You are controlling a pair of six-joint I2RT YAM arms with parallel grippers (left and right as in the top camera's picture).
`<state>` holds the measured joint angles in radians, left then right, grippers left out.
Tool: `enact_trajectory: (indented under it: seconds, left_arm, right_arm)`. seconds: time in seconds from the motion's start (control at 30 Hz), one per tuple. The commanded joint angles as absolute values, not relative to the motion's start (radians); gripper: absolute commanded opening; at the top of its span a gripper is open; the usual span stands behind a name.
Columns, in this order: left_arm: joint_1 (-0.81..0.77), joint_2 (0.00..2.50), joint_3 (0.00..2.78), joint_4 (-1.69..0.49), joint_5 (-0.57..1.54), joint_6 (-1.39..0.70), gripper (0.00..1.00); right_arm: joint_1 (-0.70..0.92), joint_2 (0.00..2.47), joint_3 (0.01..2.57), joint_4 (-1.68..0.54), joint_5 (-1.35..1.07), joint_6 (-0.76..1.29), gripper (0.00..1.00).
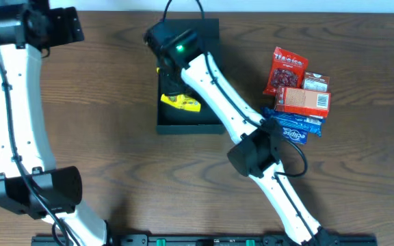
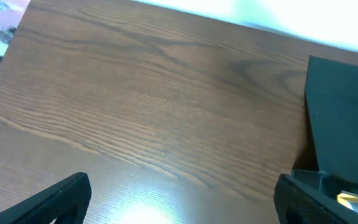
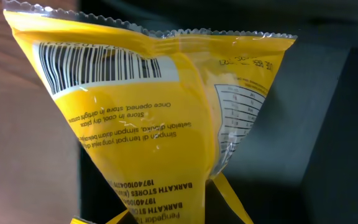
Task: Pack container
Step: 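Carry the yellow bag left and lower it into the box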
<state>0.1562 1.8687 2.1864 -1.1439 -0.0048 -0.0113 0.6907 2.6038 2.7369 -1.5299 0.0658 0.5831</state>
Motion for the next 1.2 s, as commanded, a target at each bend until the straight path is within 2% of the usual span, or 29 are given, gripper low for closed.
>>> enact_trajectory:
  seconds: [0.0, 0.27, 0.3, 0.37, 0.43, 0.5, 0.6, 0.63, 0.67, 0.7, 0.73, 0.77, 0.9, 1.17]
  left_arm:
    - [0.184, 1.872, 2.193, -1.144, 0.062, -0.027, 0.95]
    - [0.220, 1.872, 2.193, -1.143, 0.110, -0.027, 0.95]
    - [0.221, 1.872, 2.193, -1.143, 0.110, -0.027, 0.95]
    - [0.221, 1.872, 2.193, -1.143, 0.110, -0.027, 0.95]
    - [0.221, 1.872, 2.193, -1.143, 0.110, -0.027, 0.95]
    - [0.221, 1.872, 2.193, -1.143, 0.110, -0.027, 0.95]
    - [0.221, 1.872, 2.193, -1.143, 0.110, -0.027, 0.95]
    - [0.221, 1.872, 2.193, -1.143, 0.109, -0.027, 0.95]
    - [0.220, 1.872, 2.193, -1.143, 0.110, -0.027, 0.95]
    - [0.220, 1.872, 2.193, -1.143, 0.110, -0.027, 0.95]
    - [0.220, 1.872, 2.193, -1.143, 0.110, -0.027, 0.95]
    - [0.220, 1.872, 2.193, -1.143, 0.109, -0.027, 0.95]
    - [0.220, 1.872, 2.193, -1.143, 0.109, -0.027, 0.95]
    - [0.220, 1.872, 2.193, -1.141, 0.109, -0.026, 0.95]
  right_arm:
    - [0.706, 2.592, 2.706, -1.529, 0.135, 0.678, 0.02]
    - [0.731, 2.592, 2.667, -1.523, 0.118, 0.672, 0.02]
    - [0.735, 2.592, 2.667, -1.519, 0.109, 0.643, 0.13]
    - [0.740, 2.592, 2.667, -1.518, 0.104, 0.590, 0.70]
    - [0.741, 2.592, 2.668, -1.518, 0.104, 0.526, 0.99]
    - [0.738, 2.592, 2.672, -1.518, 0.104, 0.481, 0.99]
    - [0.720, 2.590, 2.694, -1.527, 0.104, 0.455, 0.99]
    - [0.713, 2.589, 2.703, -1.531, 0.104, 0.455, 0.93]
    - [0.705, 2.589, 2.711, -1.535, 0.104, 0.455, 0.75]
    - [0.694, 2.589, 2.716, -1.536, 0.100, 0.454, 0.37]
    - [0.683, 2.589, 2.716, -1.538, 0.093, 0.454, 0.13]
    - [0.673, 2.589, 2.716, -1.541, 0.073, 0.439, 0.01]
    - [0.633, 2.590, 2.690, -1.517, -0.116, 0.292, 0.02]
    - [0.621, 2.592, 2.580, -1.445, -0.272, 0.146, 0.02]
